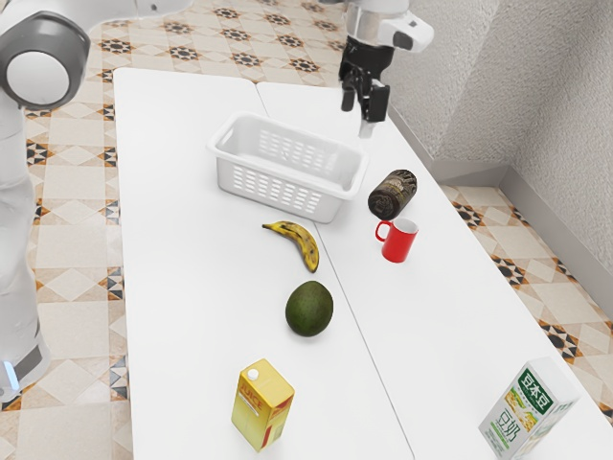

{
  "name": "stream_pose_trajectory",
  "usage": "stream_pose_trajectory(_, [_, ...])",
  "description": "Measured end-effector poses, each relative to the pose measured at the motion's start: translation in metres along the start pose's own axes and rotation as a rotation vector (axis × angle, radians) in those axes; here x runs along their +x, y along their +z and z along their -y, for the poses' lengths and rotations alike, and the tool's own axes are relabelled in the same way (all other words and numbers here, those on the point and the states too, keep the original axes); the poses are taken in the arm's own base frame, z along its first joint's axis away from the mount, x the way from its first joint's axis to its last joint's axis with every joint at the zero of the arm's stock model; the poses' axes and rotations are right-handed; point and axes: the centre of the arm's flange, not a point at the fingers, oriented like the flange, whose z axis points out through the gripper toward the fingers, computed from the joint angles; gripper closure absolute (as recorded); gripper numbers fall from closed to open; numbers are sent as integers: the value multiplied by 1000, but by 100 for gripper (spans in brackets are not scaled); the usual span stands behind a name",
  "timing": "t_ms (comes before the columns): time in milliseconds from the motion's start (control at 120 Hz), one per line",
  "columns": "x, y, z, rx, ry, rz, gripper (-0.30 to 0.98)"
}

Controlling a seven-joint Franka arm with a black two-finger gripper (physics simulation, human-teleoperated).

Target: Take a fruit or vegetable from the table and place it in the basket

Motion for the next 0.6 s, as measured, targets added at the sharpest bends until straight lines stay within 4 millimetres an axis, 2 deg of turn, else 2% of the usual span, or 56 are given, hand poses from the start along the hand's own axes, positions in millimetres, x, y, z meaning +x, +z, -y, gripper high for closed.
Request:
stream_pose_trajectory(217, [-5, -4, 17, 0, -48, 28, 0])
stream_pose_trajectory(283, [-22, -75, 24, -7, -59, -100, 0])
stream_pose_trajectory(342, [-42, -127, 30, -17, -74, -193, 0])
stream_pose_trajectory(375, [-53, -145, 33, -20, -85, -223, 0])
stream_pose_trajectory(400, [-56, -150, 34, -22, -95, -229, 0])
stream_pose_trajectory(450, [-48, -131, 34, -28, -128, -176, 0])
stream_pose_trajectory(533, [-11, -69, 30, -29, -218, -44, 0])
stream_pose_trajectory(600, [13, -31, 12, -20, -265, 19, 0])
